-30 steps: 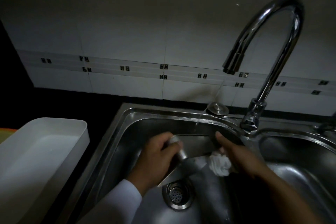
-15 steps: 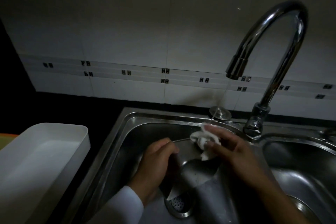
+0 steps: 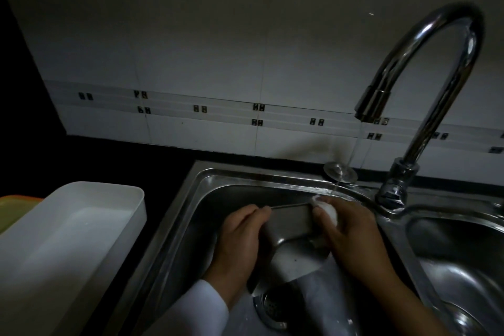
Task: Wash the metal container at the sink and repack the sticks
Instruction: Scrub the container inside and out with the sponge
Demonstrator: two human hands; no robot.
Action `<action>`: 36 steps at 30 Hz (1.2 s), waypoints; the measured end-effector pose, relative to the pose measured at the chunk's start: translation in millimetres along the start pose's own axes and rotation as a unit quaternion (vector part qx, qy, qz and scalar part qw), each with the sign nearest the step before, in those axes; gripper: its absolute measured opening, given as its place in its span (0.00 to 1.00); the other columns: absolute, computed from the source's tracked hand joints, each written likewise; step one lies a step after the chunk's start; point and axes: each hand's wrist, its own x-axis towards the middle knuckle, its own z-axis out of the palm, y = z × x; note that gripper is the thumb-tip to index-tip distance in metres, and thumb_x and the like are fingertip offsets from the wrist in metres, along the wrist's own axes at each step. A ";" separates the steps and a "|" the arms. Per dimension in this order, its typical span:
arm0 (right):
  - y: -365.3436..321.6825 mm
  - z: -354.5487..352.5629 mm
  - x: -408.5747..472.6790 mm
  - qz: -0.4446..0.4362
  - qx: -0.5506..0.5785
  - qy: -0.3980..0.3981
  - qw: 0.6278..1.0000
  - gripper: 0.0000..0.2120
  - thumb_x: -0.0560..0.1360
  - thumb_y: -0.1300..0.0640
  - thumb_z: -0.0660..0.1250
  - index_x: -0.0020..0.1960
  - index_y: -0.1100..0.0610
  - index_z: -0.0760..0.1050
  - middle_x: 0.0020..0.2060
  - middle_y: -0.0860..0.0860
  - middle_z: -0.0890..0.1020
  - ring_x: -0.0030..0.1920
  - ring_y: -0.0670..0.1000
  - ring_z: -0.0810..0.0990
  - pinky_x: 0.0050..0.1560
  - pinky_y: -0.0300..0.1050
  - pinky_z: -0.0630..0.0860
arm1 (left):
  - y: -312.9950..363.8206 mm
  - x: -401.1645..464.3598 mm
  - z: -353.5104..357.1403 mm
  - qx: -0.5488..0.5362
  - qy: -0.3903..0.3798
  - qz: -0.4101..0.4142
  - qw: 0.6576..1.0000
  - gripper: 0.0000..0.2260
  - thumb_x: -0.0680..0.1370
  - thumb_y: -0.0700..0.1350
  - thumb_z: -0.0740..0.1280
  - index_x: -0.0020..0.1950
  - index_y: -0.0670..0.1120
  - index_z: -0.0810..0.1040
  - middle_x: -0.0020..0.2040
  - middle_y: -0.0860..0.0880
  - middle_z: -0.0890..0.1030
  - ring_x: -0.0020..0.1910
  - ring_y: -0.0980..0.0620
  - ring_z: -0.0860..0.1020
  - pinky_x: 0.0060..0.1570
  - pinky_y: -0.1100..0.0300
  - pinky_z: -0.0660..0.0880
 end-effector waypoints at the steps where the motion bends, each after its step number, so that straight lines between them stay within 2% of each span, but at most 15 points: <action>1: 8.6 -0.2 2.6 0.016 0.025 0.000 1.000 0.11 0.79 0.44 0.67 0.60 0.40 0.81 0.56 0.39 0.84 0.59 0.43 0.81 0.65 0.56 0.77 | -2.3 1.2 -1.7 0.005 -0.002 0.010 1.000 0.16 0.80 0.48 0.70 0.32 0.51 0.81 0.33 0.53 0.82 0.40 0.51 0.82 0.46 0.55 0.74; 4: 8.3 -1.9 -2.0 0.027 0.098 -0.025 0.995 0.14 0.81 0.50 0.66 0.66 0.44 0.78 0.63 0.39 0.81 0.65 0.39 0.77 0.71 0.54 0.74 | 2.2 -0.4 -3.4 0.007 0.008 0.004 1.000 0.16 0.81 0.48 0.68 0.33 0.50 0.80 0.33 0.53 0.83 0.40 0.52 0.83 0.46 0.56 0.72; 6: -8.0 -2.6 -8.8 -0.005 0.103 -0.045 0.994 0.16 0.82 0.51 0.64 0.69 0.43 0.75 0.65 0.38 0.79 0.67 0.39 0.76 0.72 0.54 0.72 | 3.2 0.1 -2.1 -0.010 0.018 -0.007 1.000 0.14 0.82 0.47 0.68 0.36 0.50 0.81 0.35 0.56 0.85 0.41 0.56 0.84 0.45 0.57 0.72; 8: -30.5 -3.7 -16.5 -0.062 0.115 -0.074 0.989 0.17 0.82 0.53 0.63 0.70 0.44 0.74 0.67 0.39 0.78 0.69 0.41 0.75 0.72 0.53 0.72 | 2.7 0.9 0.4 -0.031 0.023 -0.019 0.999 0.09 0.82 0.48 0.68 0.43 0.50 0.84 0.43 0.52 0.88 0.46 0.52 0.85 0.47 0.57 0.75; 11: -63.0 -1.3 -31.7 -0.167 0.091 -0.156 0.969 0.20 0.83 0.54 0.62 0.74 0.42 0.70 0.73 0.36 0.70 0.75 0.39 0.68 0.75 0.45 0.69 | -1.2 0.0 1.4 -0.064 -0.018 -0.048 0.997 0.17 0.84 0.55 0.61 0.55 0.48 0.87 0.52 0.47 0.90 0.52 0.51 0.88 0.56 0.51 0.79; 13: -71.2 2.1 -35.4 -0.202 0.034 -0.164 0.965 0.22 0.84 0.52 0.62 0.76 0.38 0.66 0.75 0.34 0.66 0.77 0.38 0.62 0.76 0.47 0.67 | -3.7 0.2 -0.2 -0.067 -0.034 -0.052 0.996 0.22 0.85 0.59 0.57 0.61 0.49 0.86 0.56 0.46 0.89 0.58 0.47 0.87 0.63 0.47 0.79; 16: -60.2 3.4 -28.3 -0.175 0.015 -0.097 0.980 0.20 0.84 0.50 0.61 0.75 0.38 0.67 0.72 0.33 0.70 0.76 0.38 0.65 0.75 0.55 0.67 | -4.0 2.2 -0.1 -0.065 -0.017 -0.018 0.998 0.21 0.85 0.57 0.60 0.58 0.46 0.87 0.53 0.46 0.90 0.55 0.47 0.87 0.57 0.50 0.79; 20: -22.0 1.7 -13.7 -0.065 0.023 -0.010 0.998 0.15 0.84 0.49 0.60 0.69 0.43 0.74 0.65 0.39 0.78 0.67 0.42 0.76 0.69 0.49 0.73 | -3.2 6.4 0.8 -0.041 0.024 0.019 0.999 0.14 0.83 0.49 0.67 0.49 0.41 0.88 0.45 0.42 0.89 0.47 0.46 0.87 0.47 0.57 0.78; 23: -5.5 2.2 -10.2 -0.012 0.012 -0.011 1.000 0.14 0.84 0.49 0.60 0.68 0.46 0.75 0.61 0.43 0.80 0.64 0.44 0.78 0.67 0.49 0.75 | -5.6 7.6 -0.9 -0.032 0.016 0.018 0.999 0.15 0.84 0.49 0.67 0.48 0.41 0.88 0.45 0.42 0.89 0.47 0.45 0.88 0.48 0.55 0.79; 25: -12.9 3.3 -12.5 -0.029 0.045 -0.024 0.998 0.14 0.83 0.51 0.61 0.67 0.48 0.75 0.62 0.43 0.79 0.64 0.42 0.78 0.67 0.51 0.75 | -7.8 7.3 0.7 -0.012 0.008 0.013 1.000 0.15 0.84 0.51 0.66 0.50 0.45 0.89 0.47 0.45 0.90 0.51 0.46 0.87 0.54 0.51 0.80; 27: -32.8 3.2 -19.8 -0.091 0.086 -0.069 0.990 0.16 0.83 0.53 0.62 0.70 0.48 0.75 0.66 0.42 0.77 0.69 0.41 0.75 0.72 0.49 0.73 | -9.6 5.7 3.1 0.004 0.004 0.005 1.000 0.15 0.84 0.53 0.65 0.50 0.47 0.89 0.48 0.47 0.90 0.53 0.47 0.87 0.59 0.50 0.79; 30: -63.6 2.5 -32.3 -0.169 0.080 -0.166 0.968 0.22 0.84 0.53 0.61 0.77 0.42 0.67 0.74 0.35 0.68 0.77 0.36 0.63 0.76 0.38 0.64 | -5.9 1.2 4.6 -0.021 -0.020 -0.017 0.999 0.17 0.85 0.54 0.60 0.55 0.49 0.87 0.51 0.49 0.90 0.54 0.51 0.87 0.57 0.55 0.79; 31: -68.2 3.3 -33.9 -0.176 0.068 -0.178 0.966 0.23 0.84 0.52 0.61 0.78 0.40 0.64 0.75 0.32 0.65 0.77 0.35 0.61 0.76 0.39 0.64 | -4.6 0.4 3.3 -0.024 -0.028 -0.018 0.999 0.18 0.86 0.55 0.59 0.56 0.49 0.87 0.51 0.49 0.90 0.53 0.53 0.87 0.55 0.57 0.79; 34: -56.8 8.1 -30.1 -0.173 0.022 -0.125 0.977 0.20 0.85 0.49 0.59 0.76 0.38 0.65 0.71 0.31 0.69 0.74 0.38 0.67 0.74 0.54 0.69 | -3.0 1.5 -0.8 -0.008 -0.022 0.012 1.000 0.17 0.84 0.55 0.64 0.53 0.45 0.88 0.49 0.45 0.89 0.50 0.48 0.88 0.55 0.52 0.81; 36: -36.9 8.0 -21.3 -0.119 0.000 -0.083 0.989 0.16 0.85 0.49 0.59 0.71 0.39 0.70 0.65 0.34 0.75 0.68 0.40 0.73 0.72 0.55 0.70 | -4.5 4.3 -2.7 -0.009 0.013 0.025 1.000 0.18 0.79 0.56 0.71 0.45 0.40 0.86 0.43 0.37 0.87 0.43 0.39 0.86 0.49 0.49 0.80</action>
